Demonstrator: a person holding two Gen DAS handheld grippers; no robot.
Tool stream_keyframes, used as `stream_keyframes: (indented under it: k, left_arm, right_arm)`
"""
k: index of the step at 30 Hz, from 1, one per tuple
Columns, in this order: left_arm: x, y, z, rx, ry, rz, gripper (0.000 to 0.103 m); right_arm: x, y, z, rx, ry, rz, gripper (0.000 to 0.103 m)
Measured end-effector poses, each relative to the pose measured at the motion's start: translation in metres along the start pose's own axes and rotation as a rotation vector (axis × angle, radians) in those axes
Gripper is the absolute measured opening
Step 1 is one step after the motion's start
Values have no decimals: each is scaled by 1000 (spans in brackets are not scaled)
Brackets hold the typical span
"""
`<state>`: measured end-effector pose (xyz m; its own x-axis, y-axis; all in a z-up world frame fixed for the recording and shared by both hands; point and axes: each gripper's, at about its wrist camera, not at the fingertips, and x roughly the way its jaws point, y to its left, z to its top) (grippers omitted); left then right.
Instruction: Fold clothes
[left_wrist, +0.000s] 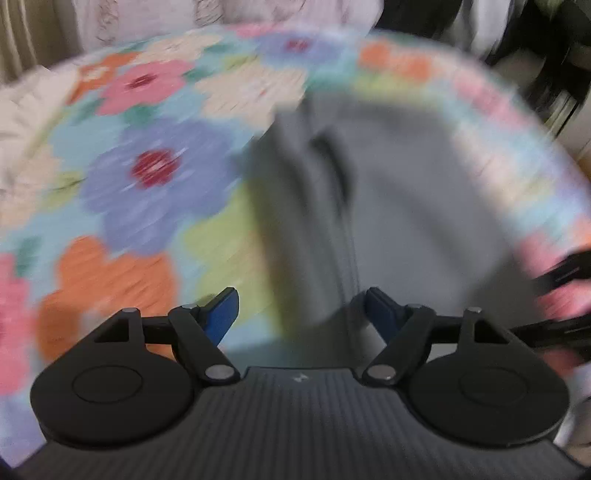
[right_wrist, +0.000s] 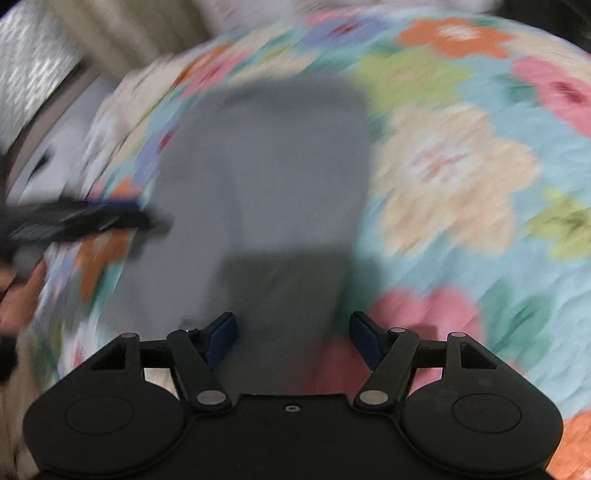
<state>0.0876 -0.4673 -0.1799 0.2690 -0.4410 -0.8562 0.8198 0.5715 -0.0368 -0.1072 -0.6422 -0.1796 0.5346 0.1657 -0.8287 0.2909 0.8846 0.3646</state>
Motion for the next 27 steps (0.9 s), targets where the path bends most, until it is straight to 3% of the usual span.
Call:
stream_keyframes:
  k: [3,5,6,9,13,15,18,22,25,26,27]
  left_arm:
    - [-3,16,-9,-65,-7,-28,77]
    - [-4,32,-7,-103,-8,0,77]
    - [-5,38,-7,-120,-21,-28,76]
    - [-12,55,-3,-200,-99,-174,74]
    - [-9,57,9,-188,-183,-412,76]
    - [5,57,17,-191,-189,-462,77]
    - [33,60,28,-226,-162,-489,79]
    - [71,60,44,-230,-101,-432,79]
    - [76,53,57,-220,-104,-406,79]
    - [77,50,62,-206,-104,-396,73]
    - [78,49,65,-199,-102,-393,60]
  right_arm:
    - [-7,11,-15,-58,15,17,73]
    - [-12,16,-24,-91,21,29,73]
    - [-16,15,-26,-83,7,31,73]
    - [-26,2,-21,-3,-75,32,73]
    - [-29,-23,-8,111,-182,83,75]
    - [-22,-37,-2,164,-182,72,76]
    - [-13,-66,5,269,-190,96,76]
    - [-1,-96,24,399,-265,216,78]
    - [24,-94,59,408,-242,229,79]
    - [32,-91,71,406,-234,228,80]
    - [38,-87,81,395,-245,221,80]
